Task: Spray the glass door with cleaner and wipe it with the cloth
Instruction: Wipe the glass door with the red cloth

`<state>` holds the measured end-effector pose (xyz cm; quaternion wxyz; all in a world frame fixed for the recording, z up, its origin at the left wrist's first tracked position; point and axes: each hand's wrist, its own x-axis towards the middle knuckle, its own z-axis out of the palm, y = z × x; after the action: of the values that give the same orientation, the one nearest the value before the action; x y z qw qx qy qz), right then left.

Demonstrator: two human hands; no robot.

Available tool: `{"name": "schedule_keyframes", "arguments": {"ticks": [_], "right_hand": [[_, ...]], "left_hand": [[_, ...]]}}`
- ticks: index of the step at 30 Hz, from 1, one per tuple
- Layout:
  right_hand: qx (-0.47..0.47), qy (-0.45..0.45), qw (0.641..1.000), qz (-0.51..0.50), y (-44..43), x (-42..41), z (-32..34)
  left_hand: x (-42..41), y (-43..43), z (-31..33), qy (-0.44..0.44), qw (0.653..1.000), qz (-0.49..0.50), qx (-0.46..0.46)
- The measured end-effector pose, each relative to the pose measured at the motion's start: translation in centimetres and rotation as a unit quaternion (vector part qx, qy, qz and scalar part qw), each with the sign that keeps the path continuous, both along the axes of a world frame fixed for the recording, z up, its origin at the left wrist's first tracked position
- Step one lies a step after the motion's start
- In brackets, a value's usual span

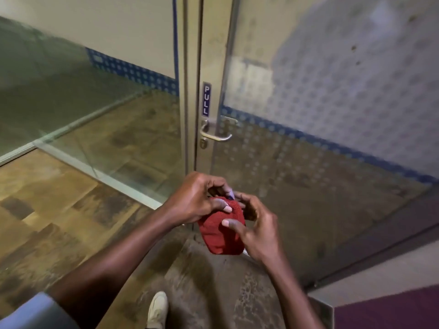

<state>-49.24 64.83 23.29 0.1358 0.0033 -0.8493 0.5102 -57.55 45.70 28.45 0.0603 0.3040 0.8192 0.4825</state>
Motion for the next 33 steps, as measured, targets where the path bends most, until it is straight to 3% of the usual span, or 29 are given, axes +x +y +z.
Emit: {"name": "schedule_keyframes", "arguments": {"ticks": [6, 12, 22, 25, 29, 31, 33], "right_hand": [[-0.049, -0.029, 0.996, -0.068, 2.3, -3.4, -0.4], [-0.113, 0.022, 0.984, -0.133, 4.1, -7.5, 4.0], [-0.086, 0.091, 0.963, -0.238, 4.8, -14.6, 8.0], [-0.113, 0.154, 0.919, -0.346, 6.2, -16.1, 9.2], [-0.108, 0.278, 0.809, -0.507, 9.4, -17.2, 13.7], [-0.093, 0.355, 0.754, -0.546, 10.7, -17.8, 16.4], [-0.076, 0.413, 0.72, -0.552, 12.2, -18.8, 18.4]], "left_hand": [[-5.5, 2.7, 0.5, 0.015, 0.998, -0.045, 0.033], [-13.0, 3.6, 2.9, 0.049, 0.99, -0.132, 0.023], [-22.8, 7.2, 7.4, 0.141, 0.976, -0.153, 0.067], [-24.3, 8.0, 7.5, 0.22, 0.967, -0.099, 0.079], [-26.8, 8.8, 6.7, 0.332, 0.941, 0.006, 0.067], [-27.6, 9.2, 6.4, 0.372, 0.923, 0.066, 0.074], [-28.0, 9.8, 6.4, 0.409, 0.902, 0.119, 0.065]]}}
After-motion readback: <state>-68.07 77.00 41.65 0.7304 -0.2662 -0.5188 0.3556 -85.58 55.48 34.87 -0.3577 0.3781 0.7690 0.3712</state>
